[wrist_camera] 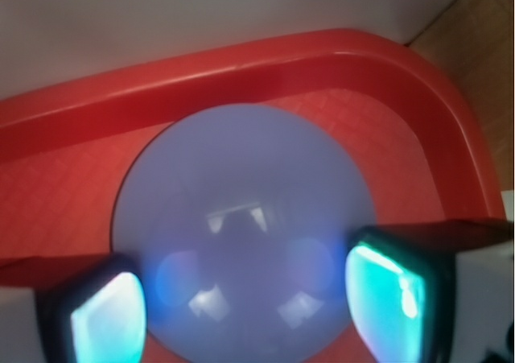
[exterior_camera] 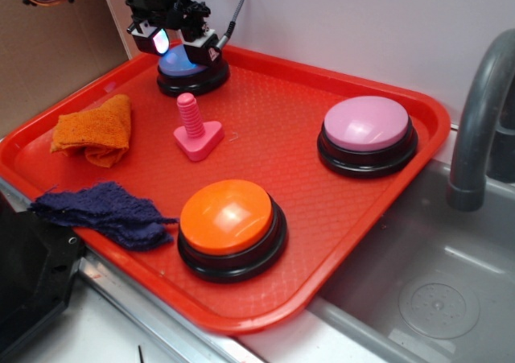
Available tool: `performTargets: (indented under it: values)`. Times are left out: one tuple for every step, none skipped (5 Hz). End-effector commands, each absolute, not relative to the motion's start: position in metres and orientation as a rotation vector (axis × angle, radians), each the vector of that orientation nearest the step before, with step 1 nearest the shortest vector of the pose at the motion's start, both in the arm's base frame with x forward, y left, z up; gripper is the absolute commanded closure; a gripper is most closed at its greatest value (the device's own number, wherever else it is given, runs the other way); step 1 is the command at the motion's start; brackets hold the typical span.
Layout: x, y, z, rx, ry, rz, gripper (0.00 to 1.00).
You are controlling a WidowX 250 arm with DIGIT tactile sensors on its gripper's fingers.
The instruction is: Push the purple button.
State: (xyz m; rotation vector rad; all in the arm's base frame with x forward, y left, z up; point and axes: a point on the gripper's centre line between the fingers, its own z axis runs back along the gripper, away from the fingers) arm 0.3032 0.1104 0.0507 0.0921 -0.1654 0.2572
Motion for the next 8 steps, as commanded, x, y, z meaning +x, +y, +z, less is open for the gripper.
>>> performTargets:
  values:
    - [0.296,0.109,0.086,0.113,-0.232,0.200,0.00]
    - [0.293,0.105,0.096,0.121,-0.247,0.168,0.00]
    - [0.290,0.102,0.109,0.132,-0.249,0.132,0.00]
    - [0.280,0.100,0.125,0.113,-0.315,0.038,0.00]
    - [0.274,0.097,0.136,0.132,-0.310,0.091,0.00]
    - [0.271,0.098,0.142,0.105,-0.288,0.116,0.00]
    - [0.268,0.098,0.147,0.116,-0.302,0.122,0.00]
    - [0.264,0.095,0.154,0.116,-0.294,0.118,0.00]
